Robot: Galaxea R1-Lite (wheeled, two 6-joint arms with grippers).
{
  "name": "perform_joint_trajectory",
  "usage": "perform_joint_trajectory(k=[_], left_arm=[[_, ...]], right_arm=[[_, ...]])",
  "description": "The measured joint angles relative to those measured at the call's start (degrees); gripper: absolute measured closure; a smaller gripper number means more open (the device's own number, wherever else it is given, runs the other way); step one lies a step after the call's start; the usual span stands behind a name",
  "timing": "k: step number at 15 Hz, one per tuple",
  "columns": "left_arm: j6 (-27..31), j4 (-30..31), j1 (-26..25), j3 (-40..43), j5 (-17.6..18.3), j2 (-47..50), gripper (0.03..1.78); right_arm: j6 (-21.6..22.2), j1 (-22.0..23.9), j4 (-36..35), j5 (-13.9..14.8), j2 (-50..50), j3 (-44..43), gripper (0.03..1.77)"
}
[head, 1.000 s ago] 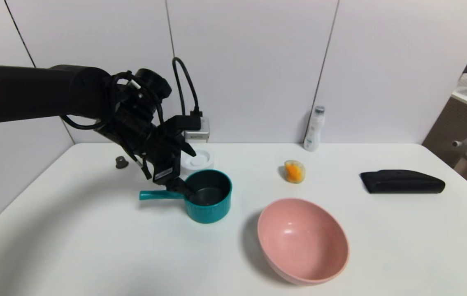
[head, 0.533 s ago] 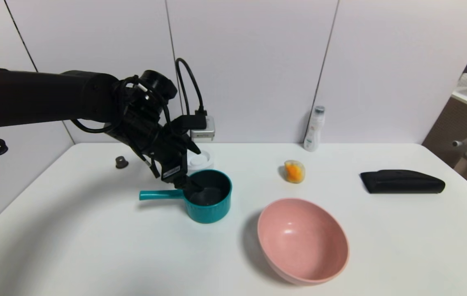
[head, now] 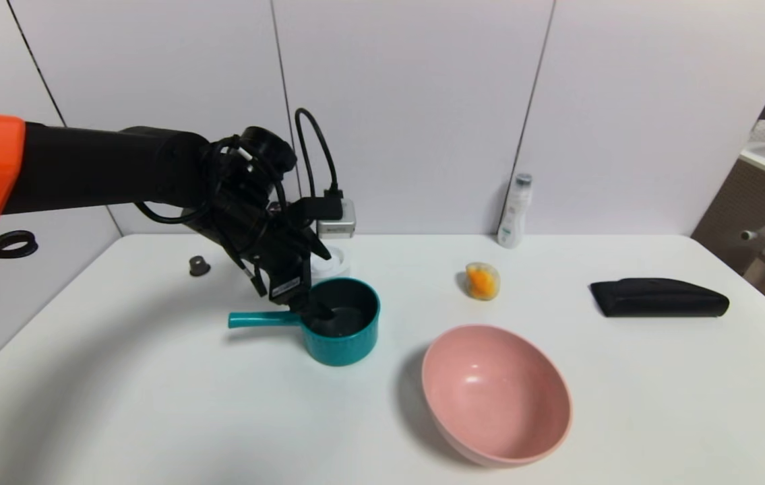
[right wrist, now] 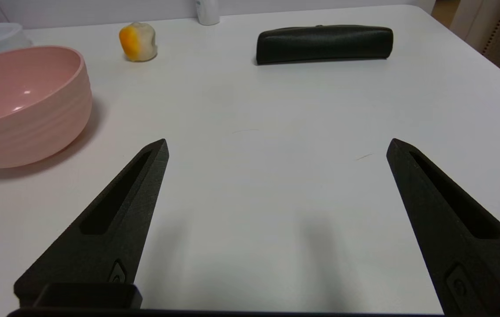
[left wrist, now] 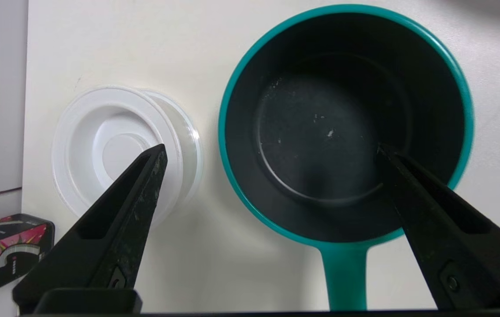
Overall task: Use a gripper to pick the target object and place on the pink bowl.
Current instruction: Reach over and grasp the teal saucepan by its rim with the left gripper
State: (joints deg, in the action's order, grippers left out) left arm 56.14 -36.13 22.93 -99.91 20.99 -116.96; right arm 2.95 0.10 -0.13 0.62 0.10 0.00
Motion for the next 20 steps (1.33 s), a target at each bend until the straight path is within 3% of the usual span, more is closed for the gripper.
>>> perform_joint_trajectory(k=[12,17,20], left_arm=[[1.16,-0.02,1.79,-4.39,0.09,-6.30,0.12],[6.68,-0.41,2.84,-6.56,0.09,-7.33,0.12],[7.01,-0.46,3.13,-7.01,0.09,-7.91,0.12]], right_arm=[[0.02,0.00,-0.02,0.00,0.00,-0.02,0.09],[0.00,0.00,-0.02,0.00,0.00,0.00,0.09],[0.02,0.00,-0.02,0.00,0.00,-0.02,0.09]])
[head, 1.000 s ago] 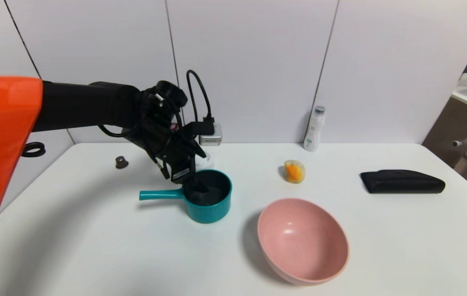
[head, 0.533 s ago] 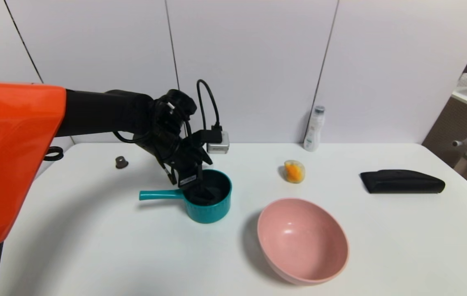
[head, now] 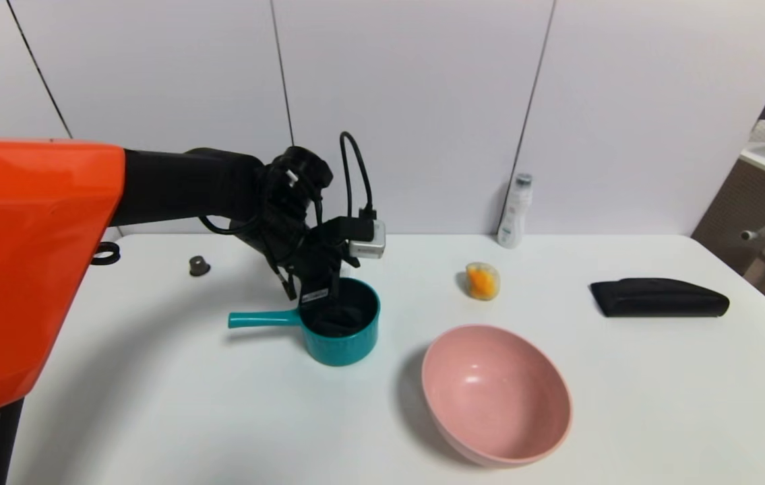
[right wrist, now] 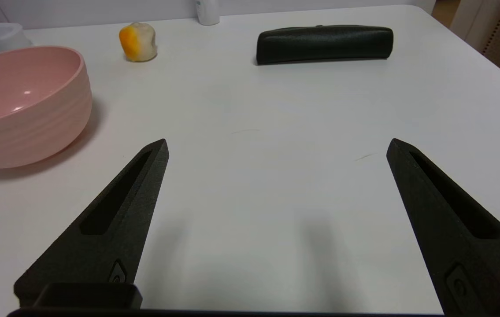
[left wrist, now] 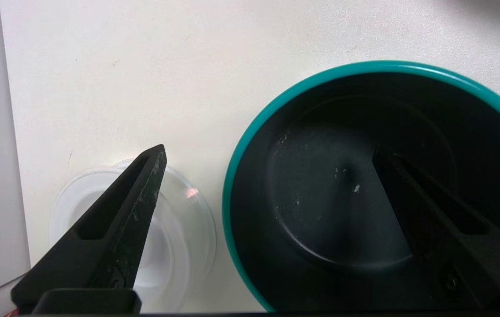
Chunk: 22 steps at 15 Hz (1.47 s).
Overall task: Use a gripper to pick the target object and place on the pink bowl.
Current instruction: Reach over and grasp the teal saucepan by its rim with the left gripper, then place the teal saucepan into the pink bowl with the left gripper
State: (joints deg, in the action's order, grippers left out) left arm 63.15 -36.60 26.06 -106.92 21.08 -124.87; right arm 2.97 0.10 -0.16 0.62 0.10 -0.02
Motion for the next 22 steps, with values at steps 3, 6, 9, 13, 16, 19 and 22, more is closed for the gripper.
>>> perform_joint_trajectory(k=[3,6,9,13,16,19,22], left_arm=[[0.05,0.02,0.37,-0.33,0.00,-0.57,0.12],[0.00,0.18,0.91,-1.10,0.00,-1.49,0.12],[-0.13,-0.09,1.19,-1.23,0.04,-2.34,0.61],[-0.13,-0.17,1.22,-1.18,0.09,-2.85,1.06],[-0.59,-0.15,1.27,-1.26,0.17,-2.80,1.61],[-0.66,-0.04,1.17,-1.29,0.15,-2.83,1.61],[-0.67,-0.15,1.19,-1.71,0.11,-2.56,1.61]], right_arm=[[-0.04,0.00,0.00,0.00,0.00,0.02,0.09],[-0.02,0.00,0.00,0.00,0.00,0.02,0.09],[0.00,0.00,0.00,0.00,0.00,0.00,0.09],[0.00,0.00,0.00,0.01,0.00,0.00,0.09],[0.00,0.00,-0.02,-0.02,0.00,0.00,0.09],[0.00,0.01,0.00,-0.05,0.00,0.00,0.09],[0.00,0.00,0.00,-0.02,0.00,0.00,0.09]])
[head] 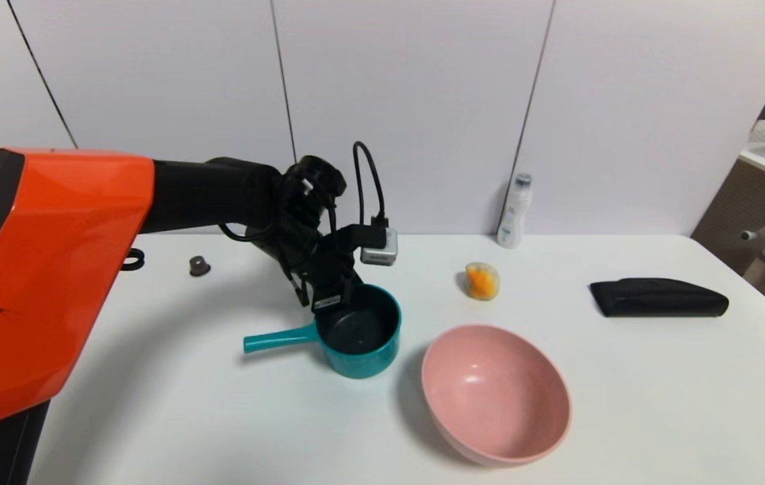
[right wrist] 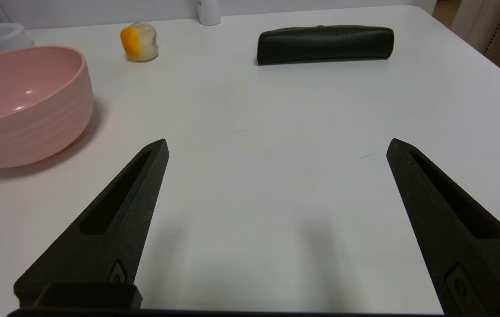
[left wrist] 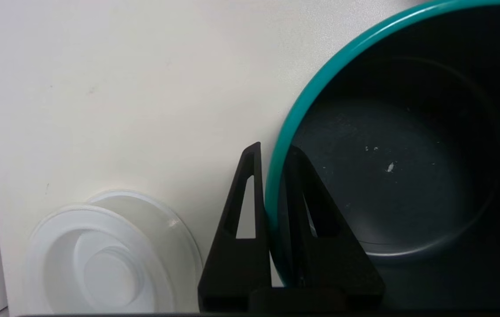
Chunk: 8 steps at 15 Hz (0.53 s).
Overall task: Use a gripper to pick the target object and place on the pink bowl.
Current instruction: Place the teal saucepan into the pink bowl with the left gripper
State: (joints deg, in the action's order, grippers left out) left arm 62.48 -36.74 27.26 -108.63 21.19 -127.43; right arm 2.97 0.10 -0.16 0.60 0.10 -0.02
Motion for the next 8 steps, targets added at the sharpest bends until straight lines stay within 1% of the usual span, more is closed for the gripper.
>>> perform_joint_trajectory(k=[2,5,8], left_arm=[[-0.46,0.01,-0.09,-0.66,-0.07,0.59,1.62],[-2.32,0.01,-0.15,-1.73,0.02,2.07,1.68],[-4.85,0.04,-0.26,-3.05,0.15,4.41,1.68]], right_arm=[[-0.02,0.00,0.00,0.02,0.00,0.00,0.09],[0.02,0.00,0.00,0.02,0.00,0.02,0.09],[0.00,0.00,0.00,0.02,0.00,0.02,0.09]])
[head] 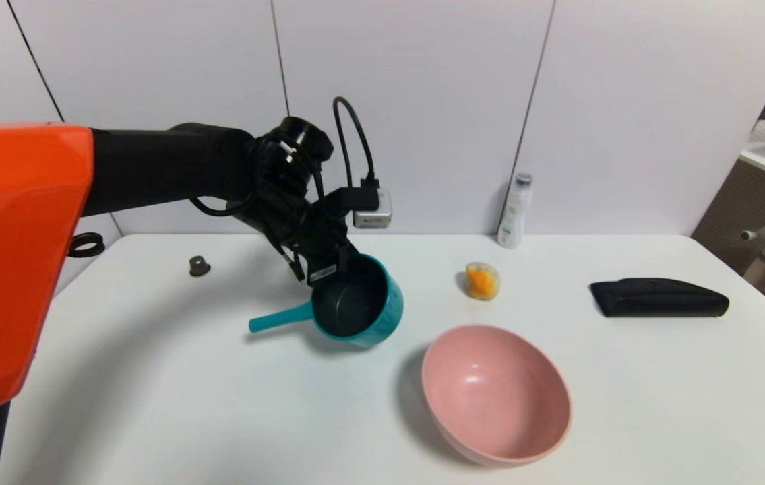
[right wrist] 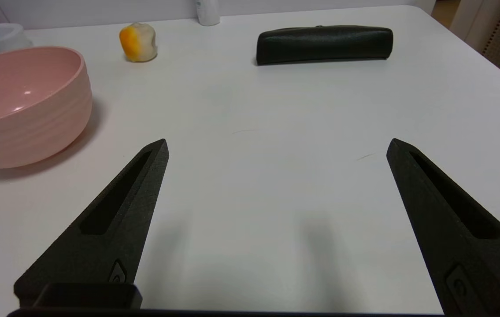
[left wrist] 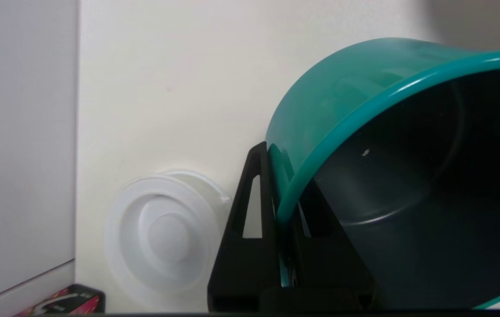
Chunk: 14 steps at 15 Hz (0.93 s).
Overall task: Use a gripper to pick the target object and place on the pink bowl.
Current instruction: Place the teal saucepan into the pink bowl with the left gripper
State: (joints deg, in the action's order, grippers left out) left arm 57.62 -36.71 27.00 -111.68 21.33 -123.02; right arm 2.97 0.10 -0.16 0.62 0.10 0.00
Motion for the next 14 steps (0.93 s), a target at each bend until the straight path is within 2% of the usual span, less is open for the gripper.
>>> perform_joint_trajectory(k=[7,14], left_arm=[[-5.07,0.05,0.83,-0.80,0.22,7.06,1.68],[-9.89,0.22,8.74,-0.91,0.24,12.61,1.68]], right_arm=[[0.00,0.00,0.00,0.00,0.00,0.00,0.09],[0.00,0.00,0.00,0.00,0.00,0.00,0.09]])
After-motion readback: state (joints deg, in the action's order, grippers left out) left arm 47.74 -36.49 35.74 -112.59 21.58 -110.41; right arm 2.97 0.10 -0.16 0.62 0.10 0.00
